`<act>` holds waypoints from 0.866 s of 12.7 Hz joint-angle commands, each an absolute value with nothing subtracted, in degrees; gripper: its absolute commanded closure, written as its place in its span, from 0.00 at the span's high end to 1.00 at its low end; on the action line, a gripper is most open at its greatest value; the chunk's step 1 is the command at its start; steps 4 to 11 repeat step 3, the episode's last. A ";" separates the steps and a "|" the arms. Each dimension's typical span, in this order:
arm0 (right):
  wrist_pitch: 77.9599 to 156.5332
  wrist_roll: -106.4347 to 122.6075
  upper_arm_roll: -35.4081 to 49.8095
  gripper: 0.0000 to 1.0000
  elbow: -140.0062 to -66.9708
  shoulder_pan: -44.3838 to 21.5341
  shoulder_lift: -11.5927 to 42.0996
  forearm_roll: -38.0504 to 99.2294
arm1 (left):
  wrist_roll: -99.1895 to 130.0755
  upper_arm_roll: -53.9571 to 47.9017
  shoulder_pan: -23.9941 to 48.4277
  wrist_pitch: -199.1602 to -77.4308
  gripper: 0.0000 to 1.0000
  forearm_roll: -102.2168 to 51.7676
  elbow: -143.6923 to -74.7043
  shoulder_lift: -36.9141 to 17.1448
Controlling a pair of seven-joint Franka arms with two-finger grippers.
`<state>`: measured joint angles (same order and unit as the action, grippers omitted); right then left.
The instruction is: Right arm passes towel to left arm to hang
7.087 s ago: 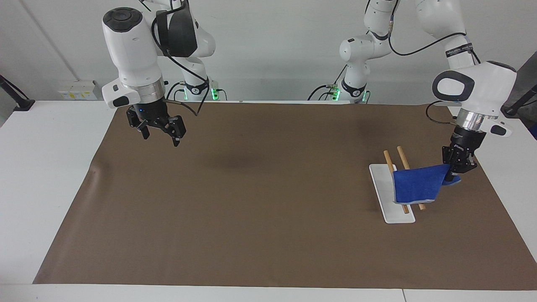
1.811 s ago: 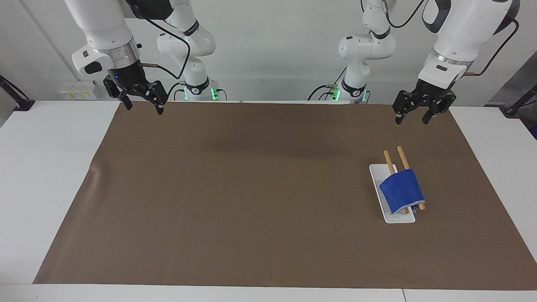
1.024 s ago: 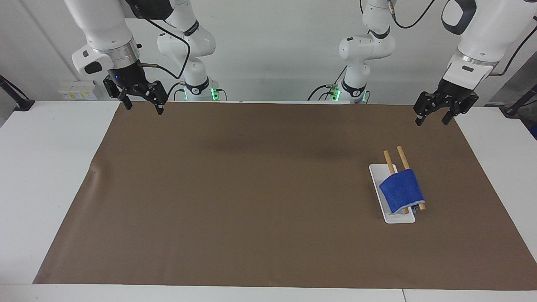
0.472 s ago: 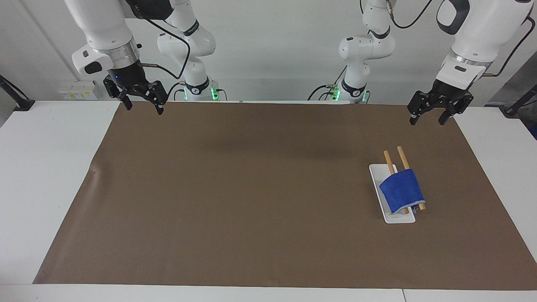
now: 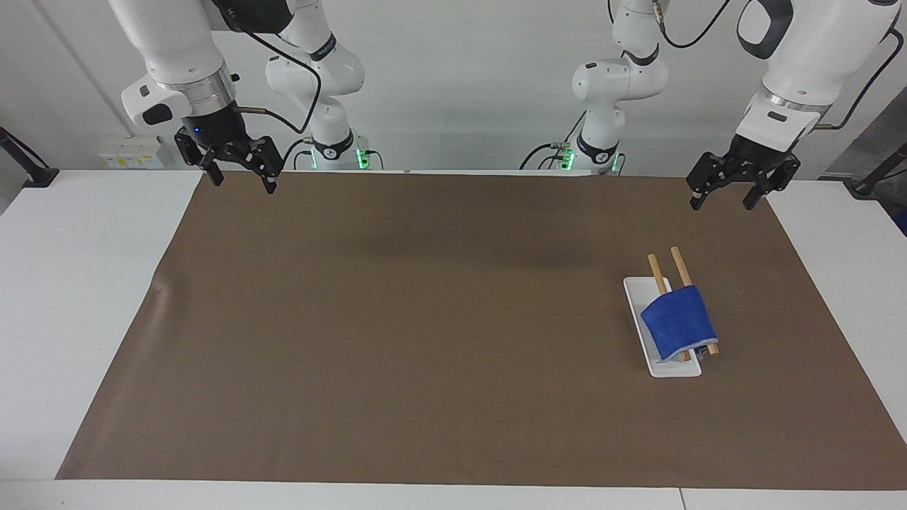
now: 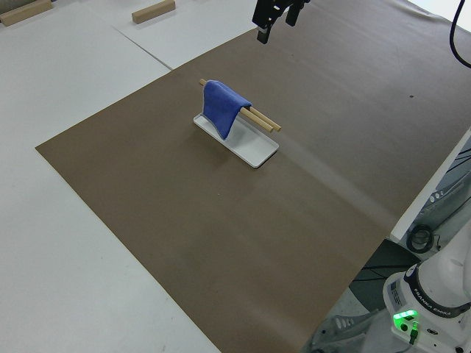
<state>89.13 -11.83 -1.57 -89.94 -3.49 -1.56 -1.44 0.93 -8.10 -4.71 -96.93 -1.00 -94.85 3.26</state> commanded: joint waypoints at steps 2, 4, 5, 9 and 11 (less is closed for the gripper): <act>88.51 -10.81 -1.58 1.00 -90.79 -3.08 -2.55 -0.53 | 0.44 -7.73 -4.13 -96.94 1.00 -0.44 -95.98 4.48; 88.51 -10.81 -1.67 1.00 -90.79 -3.08 -2.55 -0.53 | 0.53 -7.73 -4.13 -97.03 1.00 -0.44 -95.98 4.48; 88.51 -10.81 -1.67 1.00 -90.79 -3.08 -2.55 -0.53 | 0.53 -7.73 -4.13 -97.03 1.00 -0.44 -95.98 4.48; 88.51 -10.81 -1.67 1.00 -90.79 -3.08 -2.55 -0.53 | 0.53 -7.73 -4.13 -97.03 1.00 -0.44 -95.98 4.48; 88.51 -10.81 -1.67 1.00 -90.79 -3.08 -2.55 -0.53 | 0.53 -7.73 -4.13 -97.03 1.00 -0.44 -95.98 4.48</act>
